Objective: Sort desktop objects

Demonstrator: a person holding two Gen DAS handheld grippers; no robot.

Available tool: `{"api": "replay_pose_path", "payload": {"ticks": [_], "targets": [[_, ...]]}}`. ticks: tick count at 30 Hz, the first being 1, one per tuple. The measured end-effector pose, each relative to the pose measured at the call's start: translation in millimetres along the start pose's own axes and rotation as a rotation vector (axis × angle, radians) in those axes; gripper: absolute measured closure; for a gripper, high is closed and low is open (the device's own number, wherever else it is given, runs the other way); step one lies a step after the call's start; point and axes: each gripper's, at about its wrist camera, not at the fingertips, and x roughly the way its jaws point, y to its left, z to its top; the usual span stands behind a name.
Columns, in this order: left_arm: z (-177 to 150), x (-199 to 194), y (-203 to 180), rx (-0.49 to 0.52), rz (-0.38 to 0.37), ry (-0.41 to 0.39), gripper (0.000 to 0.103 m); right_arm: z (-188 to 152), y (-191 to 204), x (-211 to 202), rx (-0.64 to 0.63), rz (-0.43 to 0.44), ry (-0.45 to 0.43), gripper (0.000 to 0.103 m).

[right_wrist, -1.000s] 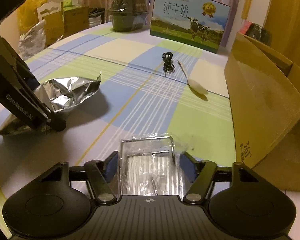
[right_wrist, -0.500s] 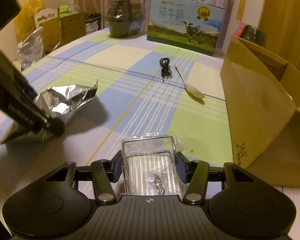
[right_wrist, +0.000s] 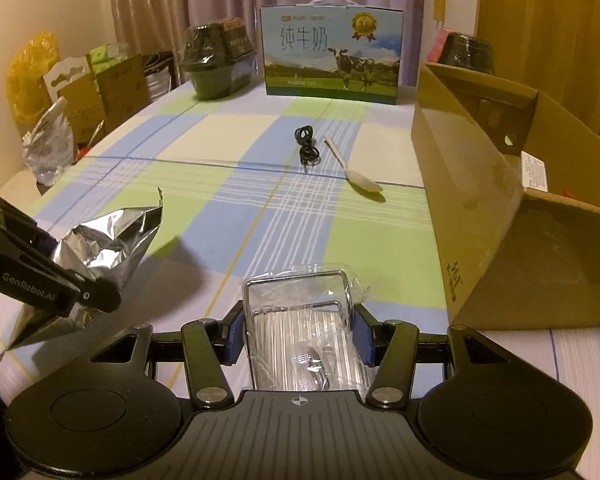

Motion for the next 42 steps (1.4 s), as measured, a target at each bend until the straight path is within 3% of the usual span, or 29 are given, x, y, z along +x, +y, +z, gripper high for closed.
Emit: {"api": "replay_pose_path", "payload": {"ticks": [22, 42], "targets": [[-12, -37, -30, -0.056, -0.024, -0.064, 0.060, -4, -7, -37, 0.045, -0.007, -0.042, 0.053], [-6, -49, -49, -0.023, -0.044, -0.087, 0.060, -2, -20, -49, 0.077, -0.024, -0.064, 0.053]]}}
